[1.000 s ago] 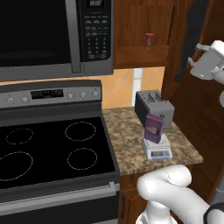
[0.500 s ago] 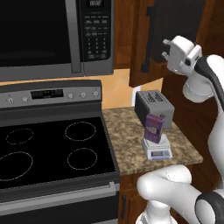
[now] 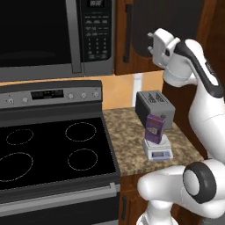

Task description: Pick the cereal and place it on the digital scale for weighing, and close the cabinet.

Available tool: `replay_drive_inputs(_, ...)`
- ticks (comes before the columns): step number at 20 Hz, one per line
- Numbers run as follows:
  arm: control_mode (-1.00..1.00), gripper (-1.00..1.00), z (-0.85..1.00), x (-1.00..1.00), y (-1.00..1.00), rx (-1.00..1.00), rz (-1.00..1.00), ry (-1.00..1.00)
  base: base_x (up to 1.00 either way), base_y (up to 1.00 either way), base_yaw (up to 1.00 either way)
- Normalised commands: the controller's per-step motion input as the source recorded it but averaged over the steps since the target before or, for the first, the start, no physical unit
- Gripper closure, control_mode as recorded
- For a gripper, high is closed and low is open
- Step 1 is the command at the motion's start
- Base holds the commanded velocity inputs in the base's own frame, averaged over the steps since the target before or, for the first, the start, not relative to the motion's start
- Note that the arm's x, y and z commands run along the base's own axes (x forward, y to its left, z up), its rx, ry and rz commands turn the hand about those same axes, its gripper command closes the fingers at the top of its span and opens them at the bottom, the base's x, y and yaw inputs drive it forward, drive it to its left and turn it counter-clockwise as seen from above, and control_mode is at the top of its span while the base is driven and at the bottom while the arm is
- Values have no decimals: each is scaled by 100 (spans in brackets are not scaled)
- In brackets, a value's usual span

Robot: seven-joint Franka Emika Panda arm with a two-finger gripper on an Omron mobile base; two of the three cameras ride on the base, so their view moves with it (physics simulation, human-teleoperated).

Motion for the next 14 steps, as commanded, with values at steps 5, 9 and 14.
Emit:
replay_drive_inputs(5,-100,-100,-21,100,-5,12,0,0,0,0,0)
replay_drive_inputs(9,-100,-100,-48,100,-8,6,0,0,0,0,0)
replay_drive_inputs(14,-100,-100,-40,100,-14,8,2,0,0,0,0)
